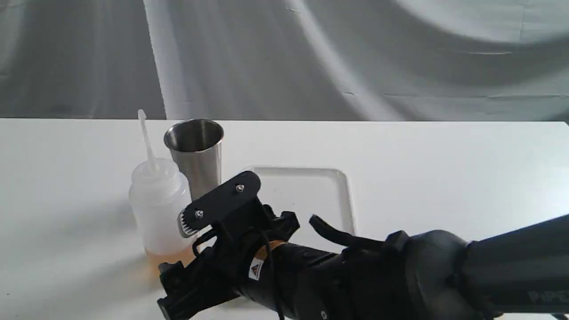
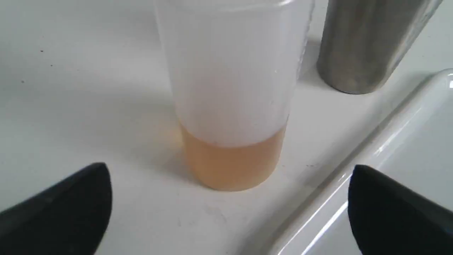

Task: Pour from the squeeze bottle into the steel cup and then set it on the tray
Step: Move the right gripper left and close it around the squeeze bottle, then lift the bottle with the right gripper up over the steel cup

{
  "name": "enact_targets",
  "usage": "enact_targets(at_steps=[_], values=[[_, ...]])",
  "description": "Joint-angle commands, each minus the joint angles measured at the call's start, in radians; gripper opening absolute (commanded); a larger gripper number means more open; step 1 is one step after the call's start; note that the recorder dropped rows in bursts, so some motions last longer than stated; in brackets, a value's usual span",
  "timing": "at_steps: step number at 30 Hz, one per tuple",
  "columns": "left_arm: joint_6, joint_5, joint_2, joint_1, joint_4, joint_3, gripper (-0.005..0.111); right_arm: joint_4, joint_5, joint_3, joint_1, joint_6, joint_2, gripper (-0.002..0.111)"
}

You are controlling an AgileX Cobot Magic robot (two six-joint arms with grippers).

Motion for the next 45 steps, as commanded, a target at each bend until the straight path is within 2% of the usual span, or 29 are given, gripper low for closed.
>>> enact_targets(at_steps=[1, 13, 24, 33, 45], values=[[-0.002, -0.007, -0.005, -0.003, 0.001, 0.004, 0.008, 0.004, -0.024, -0.006, 0.003, 0.006, -0.002, 0.089], [-0.002, -0.007, -0.005, -0.003, 0.001, 0.004, 0.008, 0.006, -0.076, -0.006, 0.003, 0.006, 0.052, 0.089], [-0.002, -0.007, -0.005, -0.003, 0.001, 0.004, 0.008, 0.006, -0.035, -0.189, -0.001, 0.002, 0.159, 0.089], [-0.002, -0.007, -0.005, -0.003, 0.001, 0.004, 0.008, 0.097, 0.008, -0.361, -0.003, 0.002, 0.276, 0.089], [-0.002, -0.007, -0.005, -0.003, 0.001, 0.004, 0.008, 0.126, 0.011, -0.390, -0.021, -0.012, 0.305, 0.089]])
